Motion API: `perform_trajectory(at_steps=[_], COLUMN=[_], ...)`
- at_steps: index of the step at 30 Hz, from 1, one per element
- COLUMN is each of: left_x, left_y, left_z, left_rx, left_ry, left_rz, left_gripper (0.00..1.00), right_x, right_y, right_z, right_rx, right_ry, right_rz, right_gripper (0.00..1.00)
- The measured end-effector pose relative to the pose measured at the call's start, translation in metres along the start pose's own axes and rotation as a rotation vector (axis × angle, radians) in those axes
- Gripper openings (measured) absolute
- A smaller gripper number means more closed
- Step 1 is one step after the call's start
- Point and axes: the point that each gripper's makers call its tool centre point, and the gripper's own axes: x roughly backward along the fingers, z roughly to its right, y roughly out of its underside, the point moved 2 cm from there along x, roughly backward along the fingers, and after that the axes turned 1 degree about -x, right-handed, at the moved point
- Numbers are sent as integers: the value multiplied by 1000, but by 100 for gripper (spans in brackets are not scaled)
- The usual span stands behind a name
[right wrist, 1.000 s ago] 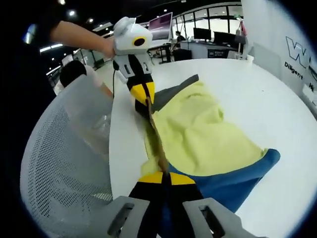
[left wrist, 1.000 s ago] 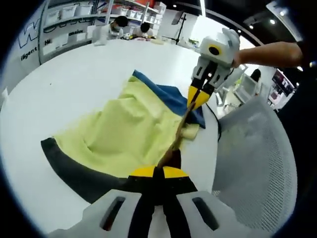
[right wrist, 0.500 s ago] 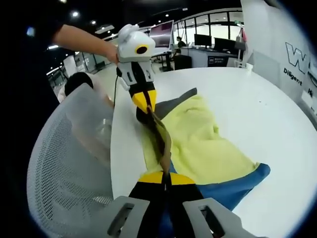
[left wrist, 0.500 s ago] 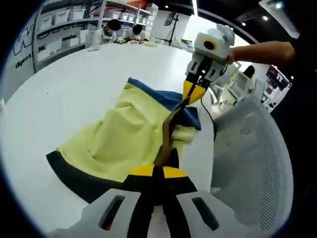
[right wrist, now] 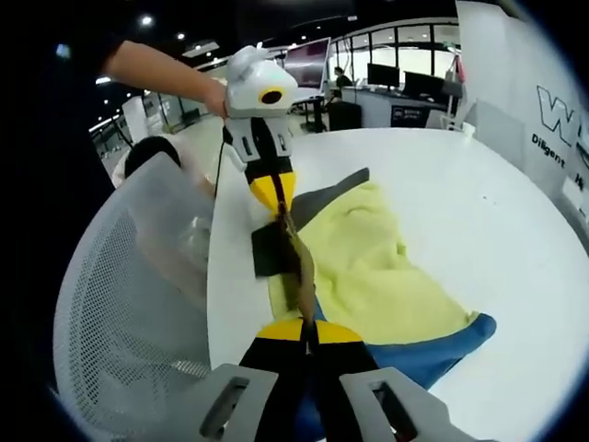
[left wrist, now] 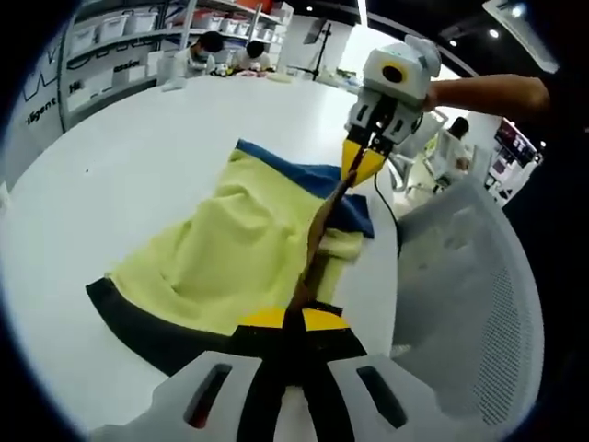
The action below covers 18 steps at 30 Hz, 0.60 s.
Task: Fold the garment on the visible template until the final outline fits inside the template.
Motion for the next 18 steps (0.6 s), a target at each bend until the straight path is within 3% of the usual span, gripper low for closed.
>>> perform_trajectory(at_steps=[3,8,18], left_x=[3,8,35], left_y=[-4,-11,-55], left_z=[-3,-8,-35], left_rx=[30,8,-35], left_ry=[-1,-22,-120], left_rz=[11,23,114], left_gripper=[3,3,3], right_x=[3,7,27], right_y=[-5,-12,-47], right_z=[3,14,42], right_rx=[6,36,89], right_ry=[15,63,179], right_rz=[7,17,80], right_gripper=[0,0,0])
